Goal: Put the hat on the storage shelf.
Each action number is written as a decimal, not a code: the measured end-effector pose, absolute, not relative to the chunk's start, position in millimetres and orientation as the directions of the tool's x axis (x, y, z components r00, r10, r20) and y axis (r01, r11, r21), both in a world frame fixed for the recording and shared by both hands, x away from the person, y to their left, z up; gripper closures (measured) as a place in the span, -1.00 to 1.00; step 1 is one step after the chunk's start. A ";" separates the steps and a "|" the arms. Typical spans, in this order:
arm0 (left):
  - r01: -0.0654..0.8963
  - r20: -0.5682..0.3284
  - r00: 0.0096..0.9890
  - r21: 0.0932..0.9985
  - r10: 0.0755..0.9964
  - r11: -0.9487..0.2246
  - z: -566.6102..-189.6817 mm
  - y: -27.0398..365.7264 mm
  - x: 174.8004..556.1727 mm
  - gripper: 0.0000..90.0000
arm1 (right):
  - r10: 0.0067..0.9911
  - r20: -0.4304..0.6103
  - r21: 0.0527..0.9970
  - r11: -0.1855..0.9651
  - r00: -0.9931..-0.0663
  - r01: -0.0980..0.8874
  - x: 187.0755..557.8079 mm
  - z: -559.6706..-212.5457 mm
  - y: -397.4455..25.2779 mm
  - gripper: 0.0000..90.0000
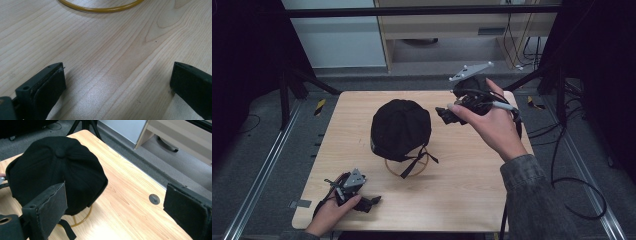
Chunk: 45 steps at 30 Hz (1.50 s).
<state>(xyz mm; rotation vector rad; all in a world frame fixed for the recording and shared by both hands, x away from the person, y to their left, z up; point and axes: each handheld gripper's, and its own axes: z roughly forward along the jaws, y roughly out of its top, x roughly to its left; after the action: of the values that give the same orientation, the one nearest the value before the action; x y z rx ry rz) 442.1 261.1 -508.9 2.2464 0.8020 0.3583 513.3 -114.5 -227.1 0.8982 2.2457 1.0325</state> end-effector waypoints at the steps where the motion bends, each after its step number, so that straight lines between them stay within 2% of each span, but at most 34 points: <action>1: 0.442 0.020 0.768 0.707 0.640 -0.552 -508.8 261.1 442.0 -1.00 | 0.740 -0.164 0.798 0.489 -0.652 0.353 512.2 -228.5 -118.0 -0.89; 19: 0.441 0.020 0.768 0.709 0.641 -0.551 -509.1 261.0 442.0 -1.00 | 0.791 -0.171 0.786 0.469 -0.587 0.403 489.0 -276.7 -174.6 -0.77; 30: 0.442 0.021 0.768 0.706 0.640 -0.553 -508.9 261.2 441.8 -1.00 | 0.793 -0.198 0.771 0.489 -0.577 0.407 482.0 -308.5 -184.7 -0.76; 45: 0.442 0.021 0.768 0.706 0.640 -0.553 -508.9 261.1 441.8 -1.00 | 0.812 -0.125 0.771 0.441 -0.570 0.459 476.9 -367.2 -189.3 -0.75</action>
<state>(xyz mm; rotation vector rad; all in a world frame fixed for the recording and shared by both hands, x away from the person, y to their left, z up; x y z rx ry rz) 441.8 261.1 -508.9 2.2470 0.8030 0.3592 476.9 -189.3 -367.2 1.0666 2.2124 0.9678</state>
